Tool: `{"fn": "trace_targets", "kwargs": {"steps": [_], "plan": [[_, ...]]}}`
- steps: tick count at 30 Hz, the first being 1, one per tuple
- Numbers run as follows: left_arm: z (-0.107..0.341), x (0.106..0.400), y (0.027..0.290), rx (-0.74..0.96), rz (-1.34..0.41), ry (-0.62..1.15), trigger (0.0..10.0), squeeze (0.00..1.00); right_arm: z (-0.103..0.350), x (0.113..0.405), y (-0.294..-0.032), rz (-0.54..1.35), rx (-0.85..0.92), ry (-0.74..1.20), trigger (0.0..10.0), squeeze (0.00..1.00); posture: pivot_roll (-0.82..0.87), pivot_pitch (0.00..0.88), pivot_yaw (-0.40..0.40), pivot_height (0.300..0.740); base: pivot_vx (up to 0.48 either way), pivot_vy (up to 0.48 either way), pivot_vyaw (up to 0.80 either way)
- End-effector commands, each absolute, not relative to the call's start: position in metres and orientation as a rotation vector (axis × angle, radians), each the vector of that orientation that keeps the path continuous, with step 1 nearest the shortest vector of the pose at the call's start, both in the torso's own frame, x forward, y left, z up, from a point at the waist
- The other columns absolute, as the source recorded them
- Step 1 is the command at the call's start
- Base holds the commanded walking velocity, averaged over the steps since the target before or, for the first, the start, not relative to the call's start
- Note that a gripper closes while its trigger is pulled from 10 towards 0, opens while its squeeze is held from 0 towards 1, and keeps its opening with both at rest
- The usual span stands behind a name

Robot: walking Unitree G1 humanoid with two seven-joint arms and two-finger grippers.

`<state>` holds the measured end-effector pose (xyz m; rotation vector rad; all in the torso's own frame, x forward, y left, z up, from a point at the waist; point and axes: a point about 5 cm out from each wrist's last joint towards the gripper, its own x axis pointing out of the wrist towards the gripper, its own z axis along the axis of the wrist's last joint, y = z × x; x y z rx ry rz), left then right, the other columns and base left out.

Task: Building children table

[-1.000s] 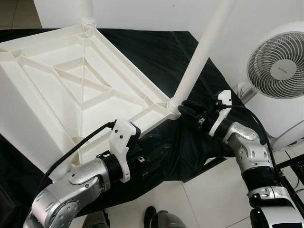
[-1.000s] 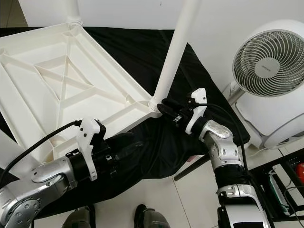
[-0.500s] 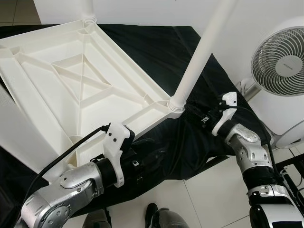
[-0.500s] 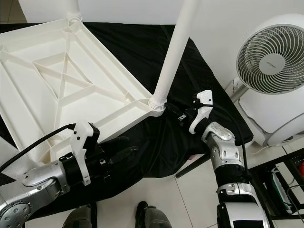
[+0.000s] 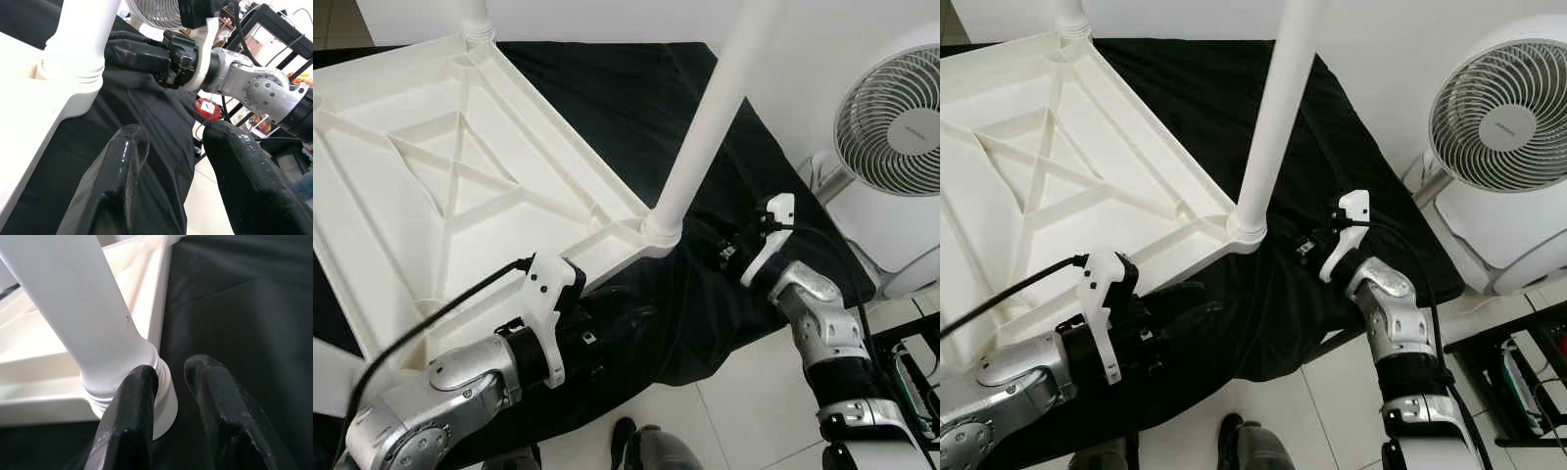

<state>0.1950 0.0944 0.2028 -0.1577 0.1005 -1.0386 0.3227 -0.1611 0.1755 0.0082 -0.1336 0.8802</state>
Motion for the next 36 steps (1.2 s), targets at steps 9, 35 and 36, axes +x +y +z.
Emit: {"fn": "trace_targets", "kwargs": {"steps": [9, 35, 36], "plan": [[0.203, 0.194, 0.098, -0.219, -0.94, 0.093, 10.0, 0.0, 0.168, 0.307, -0.144, 1.052, -0.011, -0.057, 10.0, 0.0, 0.19, 0.239, -0.138, 0.74, 0.0, 0.0, 0.0], [0.207, 0.199, 0.104, -0.155, -0.956, 0.098, 10.0, 0.0, 0.183, 0.274, -0.134, 1.233, 0.066, -0.047, 10.0, 0.0, 0.19, 0.227, -0.129, 0.74, 0.0, 0.0, 0.0], [0.207, 0.199, 0.104, -0.155, -0.956, 0.098, 10.0, 0.0, 0.183, 0.274, -0.134, 1.233, 0.066, -0.047, 10.0, 0.0, 0.19, 0.227, -0.129, 0.74, 0.0, 0.0, 0.0]]}}
